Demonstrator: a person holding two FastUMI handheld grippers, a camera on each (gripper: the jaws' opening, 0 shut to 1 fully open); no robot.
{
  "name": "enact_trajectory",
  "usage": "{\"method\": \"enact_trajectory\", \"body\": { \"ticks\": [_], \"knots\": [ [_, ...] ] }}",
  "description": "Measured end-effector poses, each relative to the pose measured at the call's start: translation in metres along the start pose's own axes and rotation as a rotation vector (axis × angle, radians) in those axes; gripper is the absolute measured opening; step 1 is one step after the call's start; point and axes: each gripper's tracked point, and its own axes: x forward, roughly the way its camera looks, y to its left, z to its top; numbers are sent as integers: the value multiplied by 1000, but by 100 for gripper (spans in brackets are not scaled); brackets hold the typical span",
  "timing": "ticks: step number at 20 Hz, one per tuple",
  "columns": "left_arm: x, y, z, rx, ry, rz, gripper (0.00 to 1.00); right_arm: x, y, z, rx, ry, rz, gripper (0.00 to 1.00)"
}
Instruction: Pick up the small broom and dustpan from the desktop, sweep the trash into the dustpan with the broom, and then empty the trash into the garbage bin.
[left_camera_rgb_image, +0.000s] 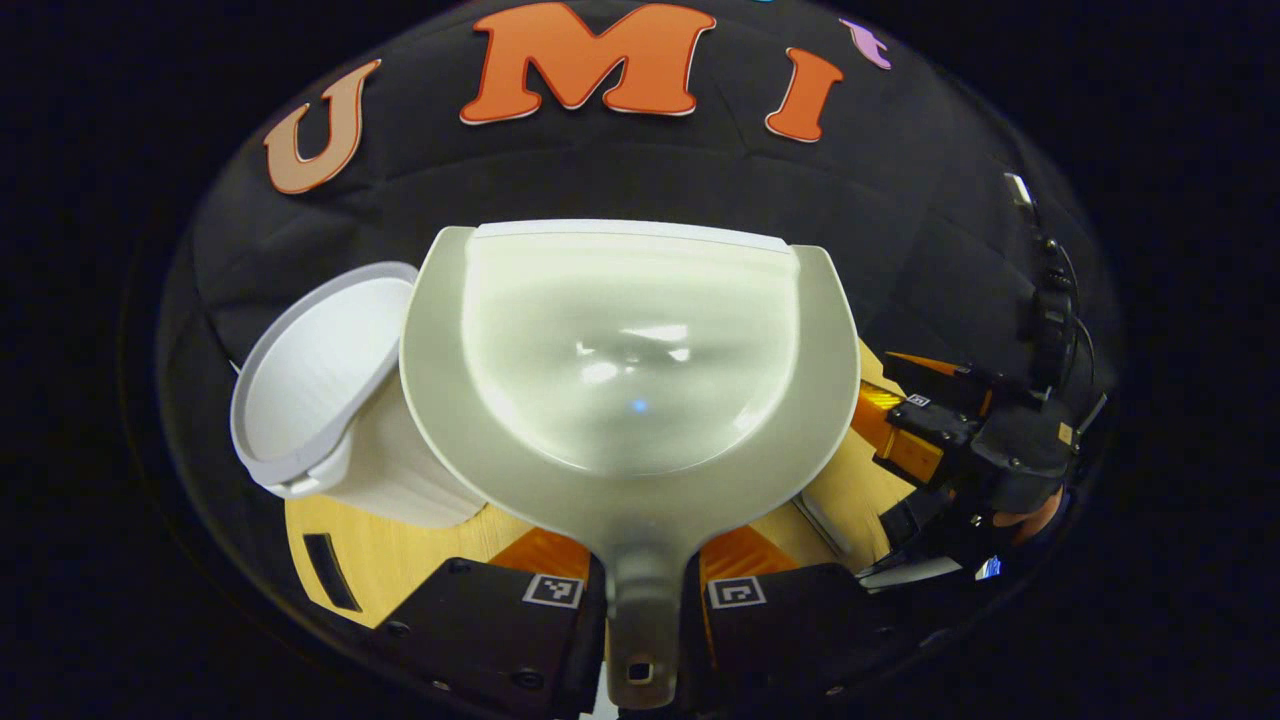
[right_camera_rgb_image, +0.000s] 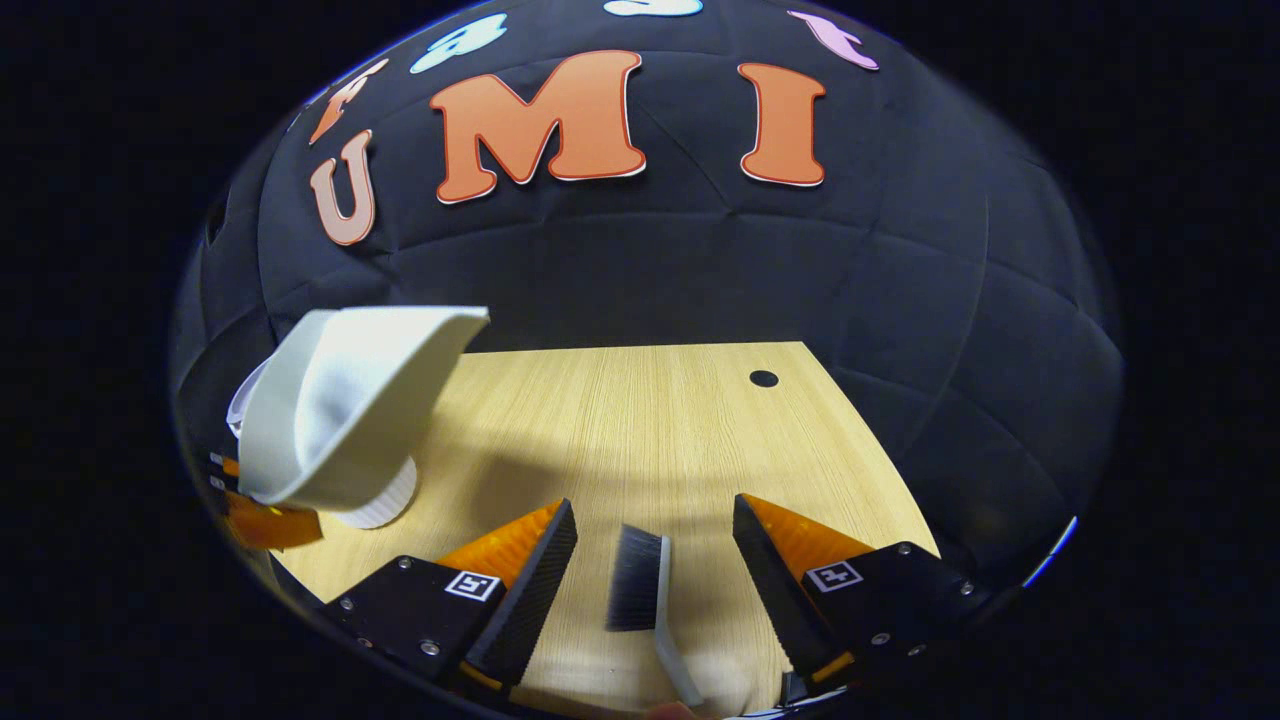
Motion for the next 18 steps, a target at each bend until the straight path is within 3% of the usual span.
{"method": "enact_trajectory", "body": {
  "ticks": [10, 18],
  "knots": [
    [74, 3, -99, -149, 340, 65, 31, 17, 5, -30, -24, 101, 23, 95],
    [79, 6, -84, -178, 417, 91, 32, 20, -7, -77, -73, 335, -35, 96]
  ]
}}
